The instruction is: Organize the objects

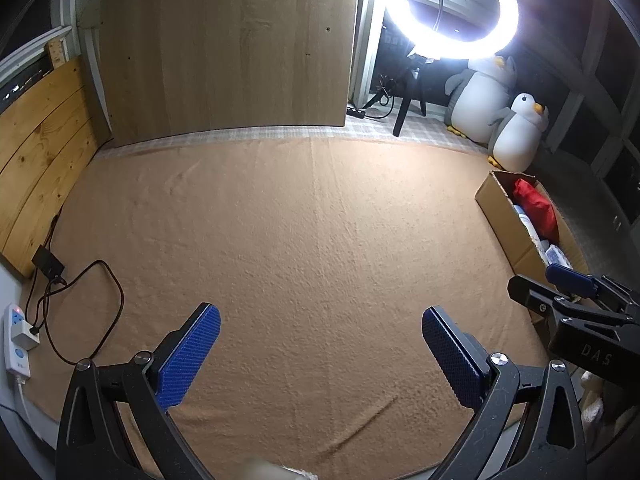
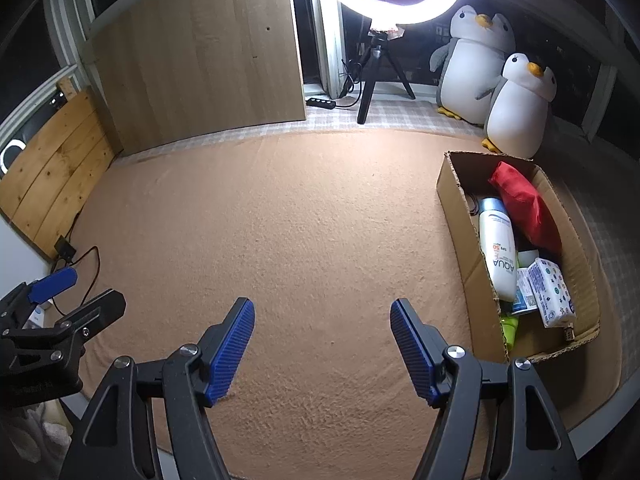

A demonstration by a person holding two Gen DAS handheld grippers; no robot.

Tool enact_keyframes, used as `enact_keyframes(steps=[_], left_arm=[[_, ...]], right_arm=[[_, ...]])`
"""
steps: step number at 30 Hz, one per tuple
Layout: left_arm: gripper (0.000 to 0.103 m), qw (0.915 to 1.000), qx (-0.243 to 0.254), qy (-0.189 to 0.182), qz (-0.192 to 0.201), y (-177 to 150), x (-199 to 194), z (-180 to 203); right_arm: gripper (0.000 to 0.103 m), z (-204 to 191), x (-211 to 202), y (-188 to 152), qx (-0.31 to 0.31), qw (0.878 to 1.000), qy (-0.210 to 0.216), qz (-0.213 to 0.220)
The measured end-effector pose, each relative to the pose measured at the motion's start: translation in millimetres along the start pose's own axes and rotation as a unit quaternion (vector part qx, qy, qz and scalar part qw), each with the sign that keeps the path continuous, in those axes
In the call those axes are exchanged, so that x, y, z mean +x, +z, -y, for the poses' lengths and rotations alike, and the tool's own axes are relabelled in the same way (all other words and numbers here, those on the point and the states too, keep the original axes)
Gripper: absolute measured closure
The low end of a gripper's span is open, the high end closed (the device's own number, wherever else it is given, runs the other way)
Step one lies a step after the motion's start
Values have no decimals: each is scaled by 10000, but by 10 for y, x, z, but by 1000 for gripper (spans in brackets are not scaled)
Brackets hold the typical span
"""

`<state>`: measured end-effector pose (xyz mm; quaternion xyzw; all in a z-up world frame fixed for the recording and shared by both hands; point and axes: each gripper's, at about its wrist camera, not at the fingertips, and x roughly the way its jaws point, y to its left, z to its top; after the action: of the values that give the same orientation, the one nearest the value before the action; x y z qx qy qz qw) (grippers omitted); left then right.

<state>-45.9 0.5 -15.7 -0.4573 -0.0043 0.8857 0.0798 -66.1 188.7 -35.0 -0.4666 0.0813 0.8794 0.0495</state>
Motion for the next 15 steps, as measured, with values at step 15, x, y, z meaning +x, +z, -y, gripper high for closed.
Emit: enact_keyframes(steps=[15], left_arm=[[0, 10000, -30, 16, -59, -13, 36, -17]], right_arm=[[36, -11, 50, 0, 111, 9999, -25, -28]])
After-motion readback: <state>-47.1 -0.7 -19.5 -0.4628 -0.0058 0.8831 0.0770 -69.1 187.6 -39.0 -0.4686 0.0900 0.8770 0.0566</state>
